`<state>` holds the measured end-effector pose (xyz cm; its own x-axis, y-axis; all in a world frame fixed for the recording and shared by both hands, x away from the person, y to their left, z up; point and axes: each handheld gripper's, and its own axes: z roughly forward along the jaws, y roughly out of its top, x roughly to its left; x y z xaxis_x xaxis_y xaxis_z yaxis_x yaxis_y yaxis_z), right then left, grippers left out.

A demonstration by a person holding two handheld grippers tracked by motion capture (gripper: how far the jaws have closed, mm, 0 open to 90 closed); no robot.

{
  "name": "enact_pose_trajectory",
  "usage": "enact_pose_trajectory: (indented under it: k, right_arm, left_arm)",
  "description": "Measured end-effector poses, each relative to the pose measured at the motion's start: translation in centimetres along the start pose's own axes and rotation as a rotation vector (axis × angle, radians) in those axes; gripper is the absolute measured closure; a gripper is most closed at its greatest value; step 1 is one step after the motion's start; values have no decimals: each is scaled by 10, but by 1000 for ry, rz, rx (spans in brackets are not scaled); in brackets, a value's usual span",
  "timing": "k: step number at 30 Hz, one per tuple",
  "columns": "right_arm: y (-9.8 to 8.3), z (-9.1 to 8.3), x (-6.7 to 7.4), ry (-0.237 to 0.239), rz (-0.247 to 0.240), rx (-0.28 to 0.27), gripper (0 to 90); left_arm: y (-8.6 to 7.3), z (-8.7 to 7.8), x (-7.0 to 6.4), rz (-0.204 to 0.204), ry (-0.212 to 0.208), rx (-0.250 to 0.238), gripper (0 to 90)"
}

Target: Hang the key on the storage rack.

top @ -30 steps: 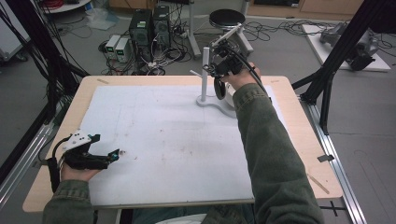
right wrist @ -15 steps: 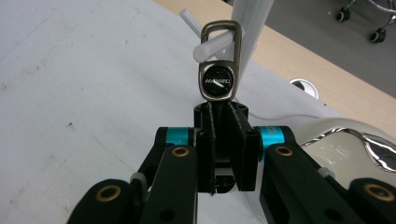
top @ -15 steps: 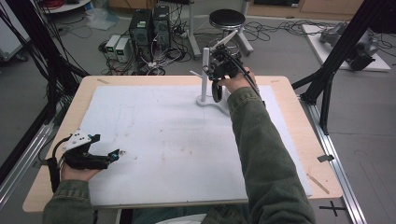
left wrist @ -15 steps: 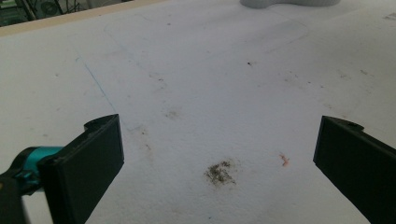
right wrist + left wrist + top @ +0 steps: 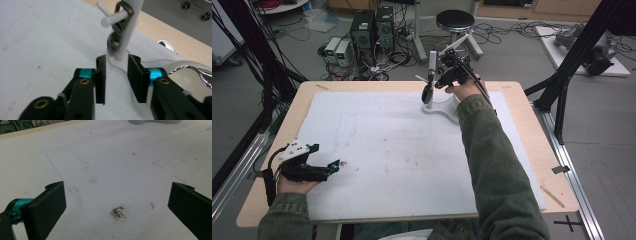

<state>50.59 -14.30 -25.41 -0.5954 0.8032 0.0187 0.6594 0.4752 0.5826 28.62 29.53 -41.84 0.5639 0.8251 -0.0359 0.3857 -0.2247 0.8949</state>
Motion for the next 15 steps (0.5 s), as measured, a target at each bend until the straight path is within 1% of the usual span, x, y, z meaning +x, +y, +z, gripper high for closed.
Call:
enact_pose_trajectory:
  k: [2, 4, 5, 7, 8, 10, 12, 14, 15]
  right_arm:
    - [-2, 0, -2, 11, 11, 14, 554]
    - [-5, 0, -3, 8, 18, 12, 500]
    - [-6, 0, -4, 19, 20, 12, 466]
    - [-10, 1, -5, 21, 16, 14, 400]
    - [-12, 2, -6, 27, 15, 15, 382]
    - [-16, 4, -7, 32, 12, 30, 305]
    - [-19, 5, -6, 15, 4, 50, 236]
    - [-21, 4, -5, 20, -2, 50, 171]
    - [-22, 3, -5, 26, -2, 49, 104]
  left_arm:
    - [0, 0, 0, -1, 0, -2, 21]
    - [0, 0, 0, 0, 0, -2, 21]
    - [0, 0, 0, 0, 1, -2, 21]
    - [0, 0, 0, -2, 2, -3, 21]
    - [0, 0, 0, -1, 1, -2, 21]
    - [0, 0, 0, 0, 0, 1, 21]
    - [0, 1, 0, -1, 2, 0, 21]
    - [0, 0, 0, 2, 1, 2, 21]
    - [0, 1, 0, 1, 2, 2, 21]
